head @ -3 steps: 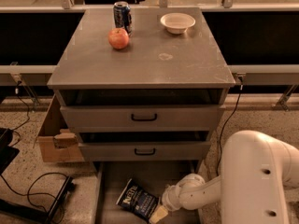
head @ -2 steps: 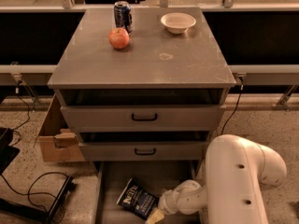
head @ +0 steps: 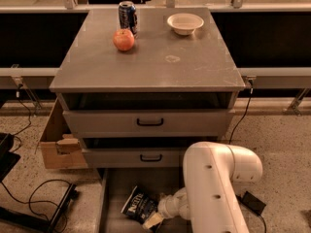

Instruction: Pick blue chip bag from bottom drawer and place on counter

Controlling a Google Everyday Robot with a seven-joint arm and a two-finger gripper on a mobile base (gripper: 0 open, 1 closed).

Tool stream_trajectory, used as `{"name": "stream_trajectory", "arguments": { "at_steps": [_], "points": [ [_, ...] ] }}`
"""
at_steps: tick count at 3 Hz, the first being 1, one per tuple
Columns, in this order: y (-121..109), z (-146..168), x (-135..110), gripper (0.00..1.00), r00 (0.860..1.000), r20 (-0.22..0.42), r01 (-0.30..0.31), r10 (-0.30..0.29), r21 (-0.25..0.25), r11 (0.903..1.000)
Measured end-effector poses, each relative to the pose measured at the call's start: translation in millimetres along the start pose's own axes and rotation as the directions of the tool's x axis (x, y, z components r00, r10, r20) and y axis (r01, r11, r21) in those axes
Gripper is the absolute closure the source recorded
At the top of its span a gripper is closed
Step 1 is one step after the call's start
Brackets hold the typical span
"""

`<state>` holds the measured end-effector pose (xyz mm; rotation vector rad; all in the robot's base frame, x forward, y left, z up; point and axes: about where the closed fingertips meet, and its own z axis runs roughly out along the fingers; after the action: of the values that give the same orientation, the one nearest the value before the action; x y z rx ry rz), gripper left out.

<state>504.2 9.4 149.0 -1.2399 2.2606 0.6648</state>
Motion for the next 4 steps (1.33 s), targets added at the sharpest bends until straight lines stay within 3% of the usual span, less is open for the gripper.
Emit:
{"name": "stream_trajectory", "arguments": {
  "at_steps": [1,2,4],
  "points": [
    [0.3,15.7,-11.2,0.18,0.999,0.032,-0.004,0.005,-0.034,0.9994],
    [16.2,22.3,-14.3,0.41,0.999,0.048,-0.02,0.024,-0.088,0.9959],
    [19.1,24.5,-16.4,0.87,0.998,0.052,-0.022,0.027,-0.095,0.9952]
  ]
}}
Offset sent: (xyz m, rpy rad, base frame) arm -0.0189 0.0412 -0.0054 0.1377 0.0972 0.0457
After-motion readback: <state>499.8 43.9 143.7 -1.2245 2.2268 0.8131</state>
